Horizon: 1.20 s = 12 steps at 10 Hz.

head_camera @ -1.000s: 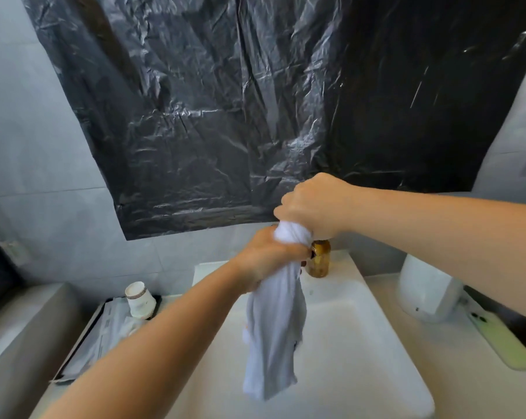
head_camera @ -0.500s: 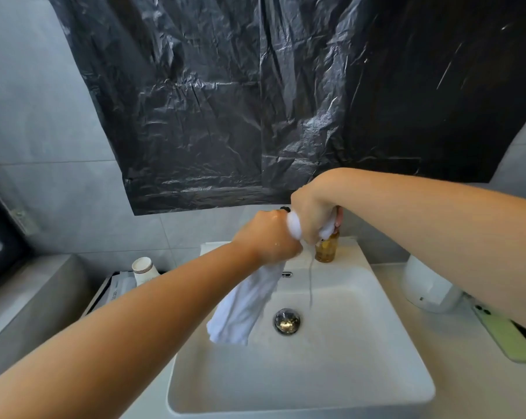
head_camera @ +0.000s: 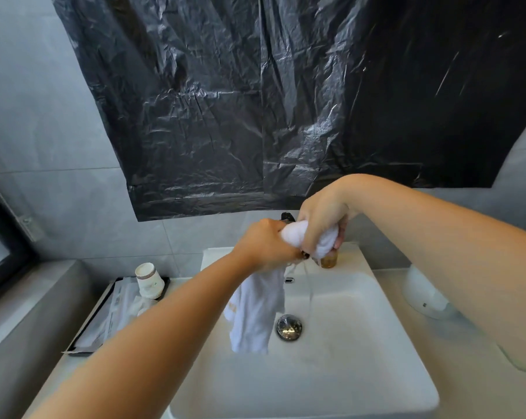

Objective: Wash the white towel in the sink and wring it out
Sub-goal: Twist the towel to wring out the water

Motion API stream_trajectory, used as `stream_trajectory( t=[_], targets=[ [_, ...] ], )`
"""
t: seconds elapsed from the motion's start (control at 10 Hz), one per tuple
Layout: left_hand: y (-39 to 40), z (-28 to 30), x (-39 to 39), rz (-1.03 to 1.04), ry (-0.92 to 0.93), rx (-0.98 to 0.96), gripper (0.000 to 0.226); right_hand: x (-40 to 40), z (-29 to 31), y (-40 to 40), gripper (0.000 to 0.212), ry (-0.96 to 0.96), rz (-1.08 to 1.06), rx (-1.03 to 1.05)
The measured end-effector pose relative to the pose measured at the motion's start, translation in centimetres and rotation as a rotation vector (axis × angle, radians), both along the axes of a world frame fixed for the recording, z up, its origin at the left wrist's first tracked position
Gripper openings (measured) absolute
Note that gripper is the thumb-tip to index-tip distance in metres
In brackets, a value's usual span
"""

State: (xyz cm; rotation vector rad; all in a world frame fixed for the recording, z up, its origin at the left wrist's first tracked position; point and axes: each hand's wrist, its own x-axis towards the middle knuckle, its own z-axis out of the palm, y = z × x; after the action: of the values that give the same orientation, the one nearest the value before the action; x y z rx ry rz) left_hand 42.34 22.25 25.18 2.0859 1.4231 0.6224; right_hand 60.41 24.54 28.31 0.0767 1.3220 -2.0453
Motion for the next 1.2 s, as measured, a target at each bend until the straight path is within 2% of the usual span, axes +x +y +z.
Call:
stream_trajectory(
  t=[0.1, 0.2, 0.3, 0.4, 0.5, 0.6, 0.7, 0.8, 0.9, 1.0, 1.1, 1.2],
  targets=[
    [0.2, -0.3, -0.9, -0.011, -0.41, -0.308, 0.017, -0.5, 6.9, -2.7, 0.031, -0.161, -0.65, 1.079],
    [0.0, -0.4, -1.2, -0.167, -0.711, -0.537, 0.02, 1.9, 8.3, -3.7, 0.05, -0.109, -1.016, 1.072],
    [-0.5, -0.6, -0.2, -0.354, -0.912, -0.697, 0.022, 1.7, 5.5, -2.8, 0.065, 0.135, -1.209, 0.911],
    [-0.8, -1.2, 1.3, -0.604, -1.003, -0.843, 0.021, 0.4, 2.5, -1.6, 0.088, 0.371, -1.32, 0.577],
    [-1.0, -2.0, 2.9, -0.812, -0.981, -0.967, 0.026, -1.1, 0.7, -0.5, 0.087, 0.601, -1.25, 0.341],
    [-1.4, -2.9, 3.8, -0.885, -1.021, -1.122, 0.024, -1.8, 0.4, -0.3, 0.077, 0.756, -1.105, 0.161],
    [-1.9, -3.4, 3.7, -0.885, -1.128, -1.204, 0.02, -2.3, -0.6, -0.9, 0.068, 0.817, -1.087, 0.234],
    [-2.1, -3.4, 3.4, -0.85, -1.143, -1.185, 0.019, -2.7, -0.8, -1.9, 0.043, 0.78, -1.2, 0.256],
    [-2.4, -3.4, 3.6, -0.776, -1.13, -1.127, 0.017, -2.9, 0.0, -2.7, 0.024, 0.554, -1.46, 0.36],
    [-2.7, -3.5, 3.5, -0.55, -1.021, -1.0, 0.017, -2.9, 0.4, -3.4, 0.007, 0.351, -1.63, 0.484],
    [-3.2, -3.1, 3.5, -0.374, -0.947, -0.837, 0.012, -3.1, 0.1, -3.8, 0.005, 0.211, -1.767, 0.578],
    [-3.6, -2.6, 3.5, -0.285, -0.825, -0.702, 0.019, -3.5, -0.2, -3.9, 0.009, 0.15, -1.893, 0.646]
  ],
)
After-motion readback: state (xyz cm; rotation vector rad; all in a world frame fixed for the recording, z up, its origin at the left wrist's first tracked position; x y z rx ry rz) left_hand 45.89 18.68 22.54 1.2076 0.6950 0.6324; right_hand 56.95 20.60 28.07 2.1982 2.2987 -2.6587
